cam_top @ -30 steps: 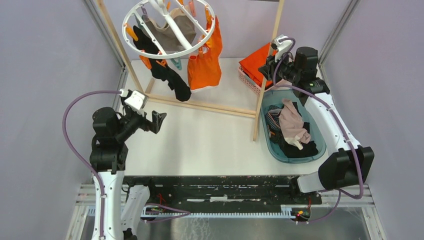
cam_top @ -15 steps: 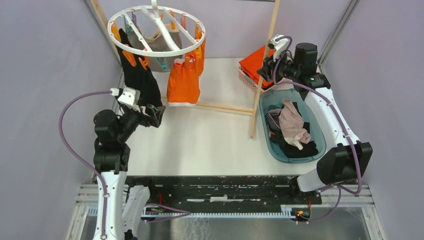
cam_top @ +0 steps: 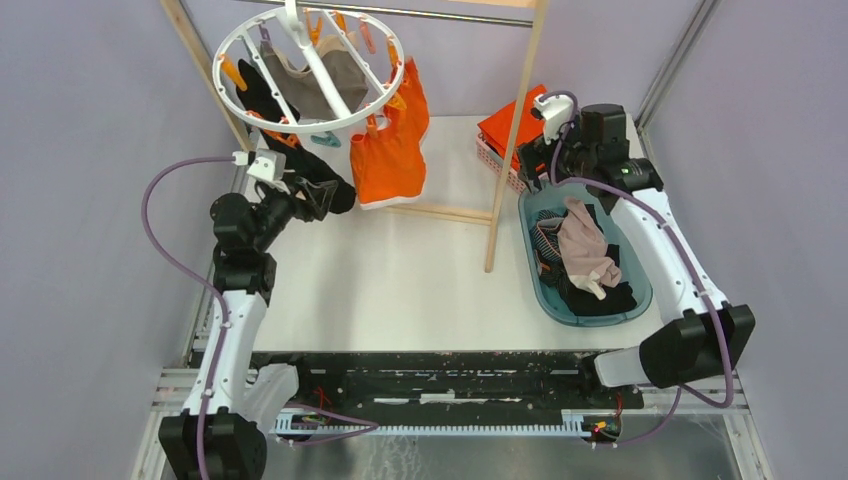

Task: Remove the underwear clipped to the hanger

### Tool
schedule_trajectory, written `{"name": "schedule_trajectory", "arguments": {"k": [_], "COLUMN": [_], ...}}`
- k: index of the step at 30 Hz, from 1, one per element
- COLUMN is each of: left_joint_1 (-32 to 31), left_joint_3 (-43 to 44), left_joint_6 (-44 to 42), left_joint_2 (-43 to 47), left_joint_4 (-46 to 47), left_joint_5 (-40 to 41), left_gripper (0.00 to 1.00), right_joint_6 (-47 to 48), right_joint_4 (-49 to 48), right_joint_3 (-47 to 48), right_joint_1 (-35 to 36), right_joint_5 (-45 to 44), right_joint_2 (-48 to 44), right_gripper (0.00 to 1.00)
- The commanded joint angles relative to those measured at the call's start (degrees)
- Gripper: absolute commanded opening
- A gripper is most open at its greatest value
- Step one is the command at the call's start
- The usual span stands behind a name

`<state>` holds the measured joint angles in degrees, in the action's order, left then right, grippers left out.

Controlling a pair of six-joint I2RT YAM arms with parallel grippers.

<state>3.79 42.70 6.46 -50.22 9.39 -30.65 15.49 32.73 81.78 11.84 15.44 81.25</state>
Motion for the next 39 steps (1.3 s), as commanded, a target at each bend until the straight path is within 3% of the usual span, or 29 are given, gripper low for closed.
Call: {"name": "schedule_trajectory", "arguments": {"k": [1,11,16,23,27,31,39], "left_joint_1": [-1.04,-1.42,-1.42,-1.42,-1.43,-1.78,-7.37], "left_joint_3": [-0.42,-5.73,-4.38,-6.25,-5.31,-4.03,3.56], "left_joint_6": [3.14,4.13,4.26,2.42,2.52,6.82,13.61], "left_joint_2": [-0.57,2.11,0.41,1.61,1.68,2.47,0.89], "left_joint_4": [11.50,17.81,18.94,19.91,18.58,18.21,9.44], "left_joint_5": [-2.11,-3.77,-1.49,-0.11,-3.46,-11.20,-14.22], "left_gripper": [0.73,0.82,0.57,0.33,0.05,0.03,0.03], "right_joint_6": [-2.88,-7.20,-9.15,-4.35,-2.05,-2.72,-7.17], "right_joint_4": [3.44,-3.97,-4.68,-0.90,0.56,-1.37,-14.53], "right_joint_3": [0.67,-2.80,0.36,1.36,2.01,3.23,1.17], "right_joint_1": [0.03,5.61,7.52,9.37,11.57,16.35,28.76], "right_joint_5": [-2.19,0.25,2.90,3.62,8.68,12.66,12.16], "right_joint_2": [-5.04,-7.10,-5.48,-5.98,-5.96,-4.55,-0.99], "right_gripper": [1.00,0.99,0.98,0.98,0.98,0.98,0.96]}}
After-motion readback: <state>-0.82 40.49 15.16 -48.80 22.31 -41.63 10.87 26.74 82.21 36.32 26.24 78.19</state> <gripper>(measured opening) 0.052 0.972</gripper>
